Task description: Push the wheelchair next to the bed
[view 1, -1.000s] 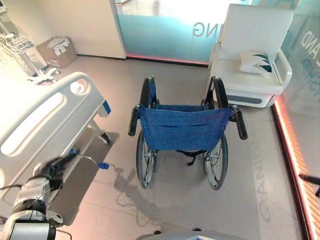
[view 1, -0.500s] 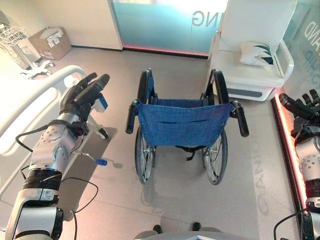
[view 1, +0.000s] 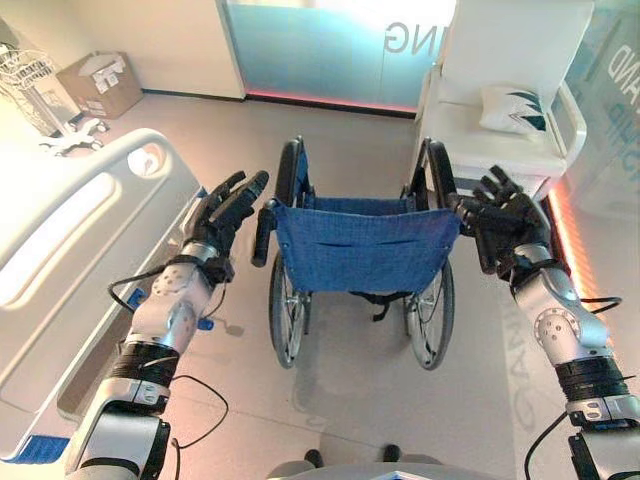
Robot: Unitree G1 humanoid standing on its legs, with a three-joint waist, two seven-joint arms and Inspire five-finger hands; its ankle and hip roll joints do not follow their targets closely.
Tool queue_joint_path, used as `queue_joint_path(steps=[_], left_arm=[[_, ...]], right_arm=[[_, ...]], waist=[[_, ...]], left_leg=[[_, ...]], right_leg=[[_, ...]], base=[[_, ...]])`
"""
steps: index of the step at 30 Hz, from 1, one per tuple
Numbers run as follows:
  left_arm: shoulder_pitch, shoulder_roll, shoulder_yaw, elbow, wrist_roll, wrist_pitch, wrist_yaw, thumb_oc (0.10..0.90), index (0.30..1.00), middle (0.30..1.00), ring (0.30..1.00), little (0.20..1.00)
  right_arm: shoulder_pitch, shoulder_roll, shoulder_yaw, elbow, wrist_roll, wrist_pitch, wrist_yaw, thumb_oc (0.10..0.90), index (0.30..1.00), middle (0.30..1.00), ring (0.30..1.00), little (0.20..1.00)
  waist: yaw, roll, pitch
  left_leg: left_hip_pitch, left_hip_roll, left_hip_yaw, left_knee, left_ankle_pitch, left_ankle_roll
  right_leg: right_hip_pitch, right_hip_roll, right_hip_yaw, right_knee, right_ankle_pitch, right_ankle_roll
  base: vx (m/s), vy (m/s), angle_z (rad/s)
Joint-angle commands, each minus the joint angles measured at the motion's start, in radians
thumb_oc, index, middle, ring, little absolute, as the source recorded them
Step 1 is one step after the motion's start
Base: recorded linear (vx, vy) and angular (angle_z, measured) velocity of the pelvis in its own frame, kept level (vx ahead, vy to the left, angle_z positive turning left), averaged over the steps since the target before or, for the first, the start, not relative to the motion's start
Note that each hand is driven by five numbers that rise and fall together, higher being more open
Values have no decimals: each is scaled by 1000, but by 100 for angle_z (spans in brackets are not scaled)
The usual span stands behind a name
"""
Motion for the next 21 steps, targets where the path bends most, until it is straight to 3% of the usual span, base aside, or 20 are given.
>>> queue_joint_path(steps=[1, 10, 21], left_arm=[[-112, 43, 8, 2, 67, -143, 34, 800, 900, 900, 900, 900], [-112, 51, -13, -7, 123, -118, 45, 800, 900, 900, 900, 900], [-108, 42, -16, -7, 131, -89, 65, 800, 900, 900, 900, 900]], right_arm=[[-80, -31, 18, -46, -47, -12, 48, 800, 900, 900, 900, 900], [-59, -32, 66, -40, -105, 44, 87, 800, 900, 900, 900, 900], [-71, -37, 74, -52, -160, 10, 50, 800, 900, 900, 900, 900]], waist=[[-21, -14, -88], [-18, -18, -83], [-18, -19, -78]], left_leg=[[-11, -35, 36, 3, -37, -11], [-13, -36, 39, 3, -32, -11], [-13, -37, 40, 3, -30, -10]], right_leg=[[-11, 13, -30, 11, 25, 4], [-11, 13, -30, 11, 29, 7], [-10, 16, -29, 12, 28, 7]], base=[[0, 0, 0], [0, 0, 0], [0, 0, 0]])
